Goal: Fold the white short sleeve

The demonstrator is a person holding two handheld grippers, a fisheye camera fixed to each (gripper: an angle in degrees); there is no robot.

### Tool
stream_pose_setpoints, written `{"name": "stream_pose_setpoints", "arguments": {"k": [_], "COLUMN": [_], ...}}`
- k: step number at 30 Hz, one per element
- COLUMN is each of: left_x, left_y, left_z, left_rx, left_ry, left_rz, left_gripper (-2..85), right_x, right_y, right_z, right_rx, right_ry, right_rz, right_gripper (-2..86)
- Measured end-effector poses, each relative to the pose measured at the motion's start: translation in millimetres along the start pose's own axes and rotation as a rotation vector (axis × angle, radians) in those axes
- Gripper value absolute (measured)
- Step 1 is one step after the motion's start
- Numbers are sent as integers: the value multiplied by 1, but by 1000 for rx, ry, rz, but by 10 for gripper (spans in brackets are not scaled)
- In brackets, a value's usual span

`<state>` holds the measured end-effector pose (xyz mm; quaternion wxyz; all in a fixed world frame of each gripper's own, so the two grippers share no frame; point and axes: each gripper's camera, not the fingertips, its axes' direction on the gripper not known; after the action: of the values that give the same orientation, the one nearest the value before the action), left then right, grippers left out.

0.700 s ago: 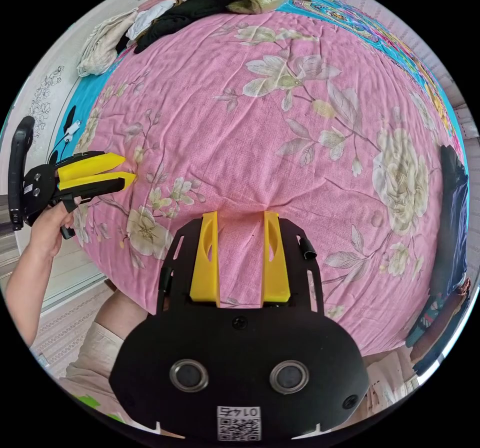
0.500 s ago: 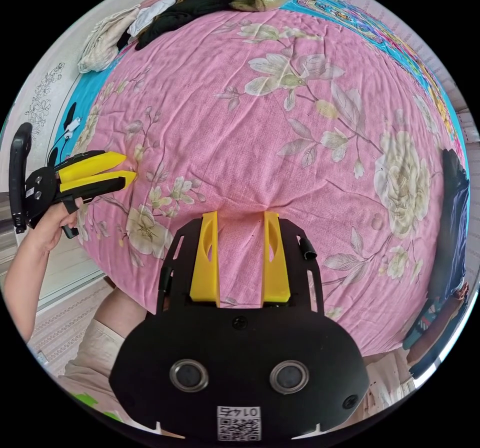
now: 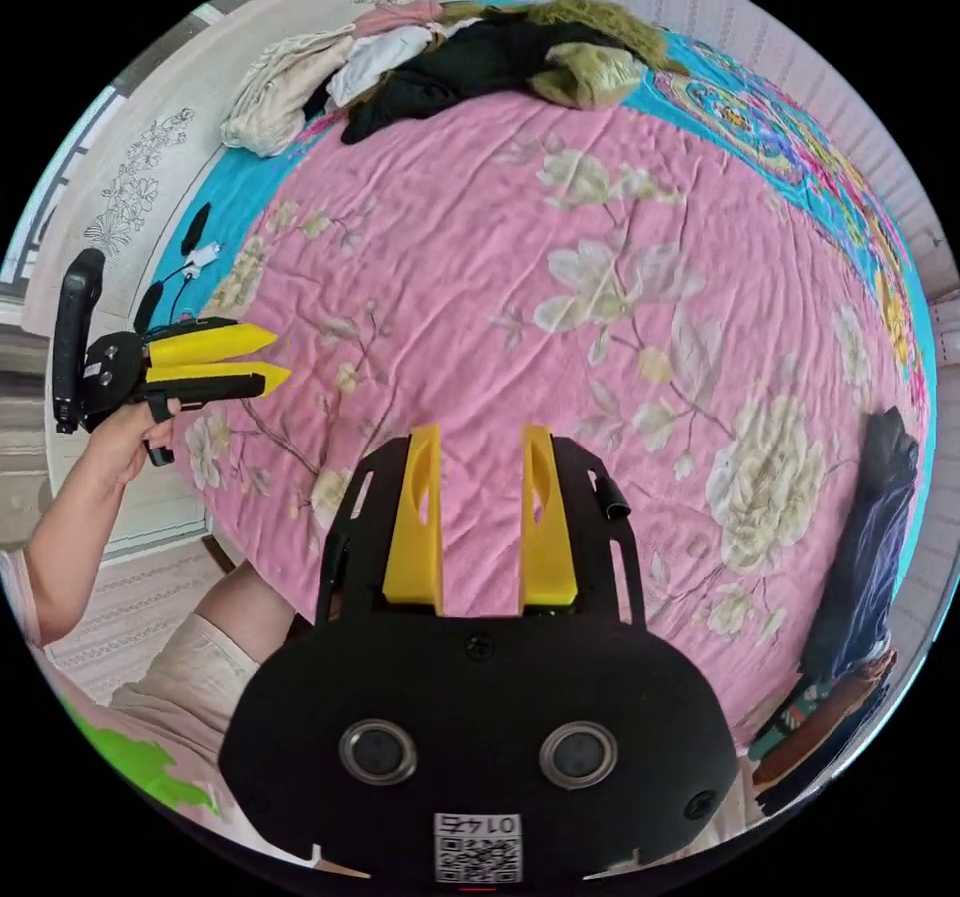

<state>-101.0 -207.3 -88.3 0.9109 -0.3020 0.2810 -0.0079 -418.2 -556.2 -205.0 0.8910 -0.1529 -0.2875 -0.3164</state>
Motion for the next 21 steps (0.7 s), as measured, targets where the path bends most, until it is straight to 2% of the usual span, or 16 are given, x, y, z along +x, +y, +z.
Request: {"name": "stream_pose_setpoints", "arguments": {"k": [9,14,17,21], "left_x": [-134,-184,-199,-210], "left_y": [67,92,99,109], "left_z": [-66,-72,-79,-94], "left_rx": [-14,-44,-43,-30], "left_ry": [-108,-56,-34,-53], "left_rz": [-237,-338,-350,-337], "left_gripper": [115,108,105,104], "right_x": [-50,-45,-25,-11], "right_y": [-222,-332,-371,-410], "right_z": [9,32,46,72], "right_rx": [123,178,229,171], "right_ry": [98,-38,-43,-41], "right_rz": [-177,-45,99,172], "right_gripper": [153,136,131,128]}}
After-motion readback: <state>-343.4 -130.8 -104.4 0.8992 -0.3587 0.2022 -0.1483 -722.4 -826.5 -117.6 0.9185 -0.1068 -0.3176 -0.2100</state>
